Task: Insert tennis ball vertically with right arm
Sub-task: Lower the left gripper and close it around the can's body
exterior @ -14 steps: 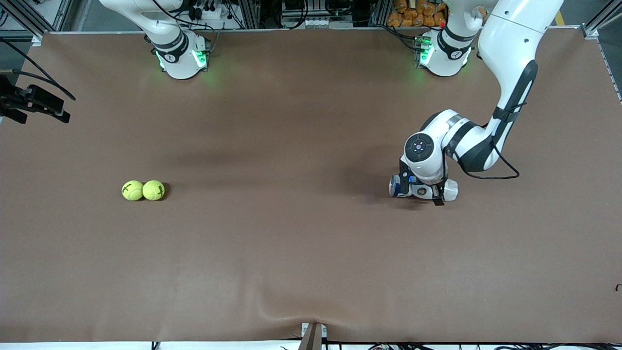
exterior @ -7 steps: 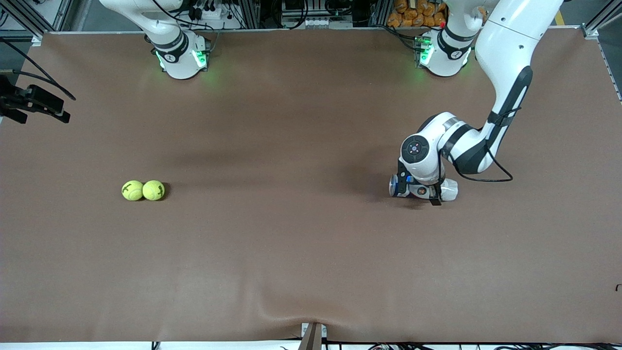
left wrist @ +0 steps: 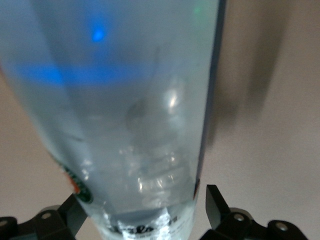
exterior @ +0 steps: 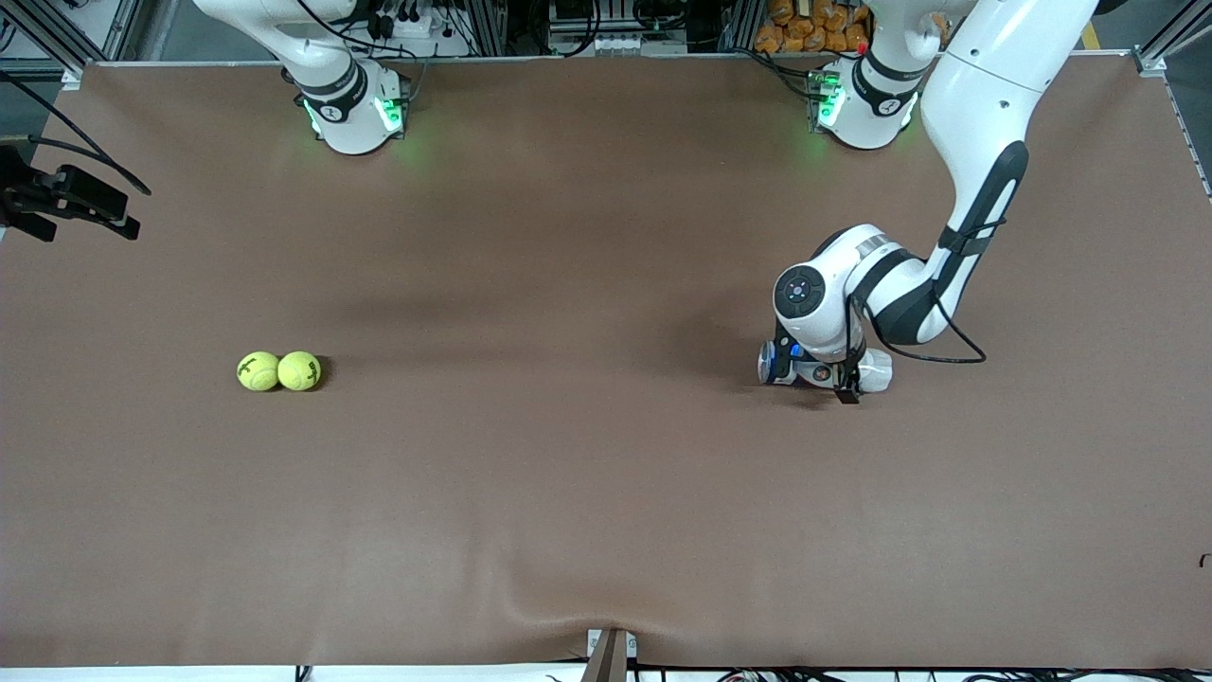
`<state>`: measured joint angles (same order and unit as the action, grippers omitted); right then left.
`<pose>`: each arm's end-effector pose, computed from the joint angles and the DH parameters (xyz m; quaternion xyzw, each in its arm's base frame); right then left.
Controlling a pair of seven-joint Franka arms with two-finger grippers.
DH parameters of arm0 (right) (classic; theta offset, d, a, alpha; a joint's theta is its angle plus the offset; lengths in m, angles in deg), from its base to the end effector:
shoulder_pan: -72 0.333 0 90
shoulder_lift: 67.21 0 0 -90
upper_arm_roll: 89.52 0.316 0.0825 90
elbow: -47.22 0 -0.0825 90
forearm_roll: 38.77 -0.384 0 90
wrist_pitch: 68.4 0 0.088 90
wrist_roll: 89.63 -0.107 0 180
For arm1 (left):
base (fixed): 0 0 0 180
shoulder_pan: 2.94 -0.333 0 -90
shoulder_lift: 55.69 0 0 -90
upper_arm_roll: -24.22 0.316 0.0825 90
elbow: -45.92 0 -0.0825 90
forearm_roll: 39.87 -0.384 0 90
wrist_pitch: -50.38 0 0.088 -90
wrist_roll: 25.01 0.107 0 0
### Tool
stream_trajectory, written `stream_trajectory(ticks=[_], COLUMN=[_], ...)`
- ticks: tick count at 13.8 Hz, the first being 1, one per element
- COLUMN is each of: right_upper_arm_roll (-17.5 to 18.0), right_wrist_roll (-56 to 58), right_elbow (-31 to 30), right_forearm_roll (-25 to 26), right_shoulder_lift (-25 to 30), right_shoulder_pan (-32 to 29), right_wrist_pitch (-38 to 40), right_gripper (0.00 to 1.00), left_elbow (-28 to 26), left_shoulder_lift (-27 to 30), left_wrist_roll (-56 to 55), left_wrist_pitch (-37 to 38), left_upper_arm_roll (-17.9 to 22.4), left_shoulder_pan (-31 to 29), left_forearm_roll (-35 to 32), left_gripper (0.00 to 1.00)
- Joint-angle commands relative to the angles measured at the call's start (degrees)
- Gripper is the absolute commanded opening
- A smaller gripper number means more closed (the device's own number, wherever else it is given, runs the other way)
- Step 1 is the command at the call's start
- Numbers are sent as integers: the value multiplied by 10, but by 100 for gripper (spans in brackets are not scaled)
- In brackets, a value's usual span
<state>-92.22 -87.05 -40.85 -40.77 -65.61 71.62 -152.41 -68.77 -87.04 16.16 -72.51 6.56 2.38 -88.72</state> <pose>0.5346 -0.0251 0.6465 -0.9996 0.0029 0.0206 0.0191 0.5379 -0.1947 0.1717 -0.6318 0.7260 0.1881 0.1959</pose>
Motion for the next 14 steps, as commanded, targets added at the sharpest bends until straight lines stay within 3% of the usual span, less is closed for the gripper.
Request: stream_trajectory(ticks=[1, 7, 8, 9, 14], right_upper_arm_roll=[4, 4, 4, 4, 5], right_wrist_roll=[7, 8, 8, 7, 8], right_elbow=[-10, -11, -11, -11, -11], right_forearm_roll=[-9, -10, -10, -10, -10], right_shoulder_lift=[14, 13, 13, 13, 13], right_shoulder_pan=[-14, -17, -17, -17, -16], right_wrist_pitch=[2, 1, 2, 1, 2], right_gripper=[100, 100, 100, 100, 100], left_elbow=[5, 7, 7, 7, 7], left_shoulder_lift=[-7, -14, -14, -15, -16], left_wrist_roll=[-12, -10, -11, -11, -10], left_wrist_pitch=[-4, -24, -25, -27, -30], left_upper_arm_roll=[1, 1, 1, 0, 1], left_shoulder_pan=[2, -3, -4, -4, -6], left_forearm_roll=[-18, -20, -20, -20, -20], left_gripper=[100, 100, 90, 86, 82])
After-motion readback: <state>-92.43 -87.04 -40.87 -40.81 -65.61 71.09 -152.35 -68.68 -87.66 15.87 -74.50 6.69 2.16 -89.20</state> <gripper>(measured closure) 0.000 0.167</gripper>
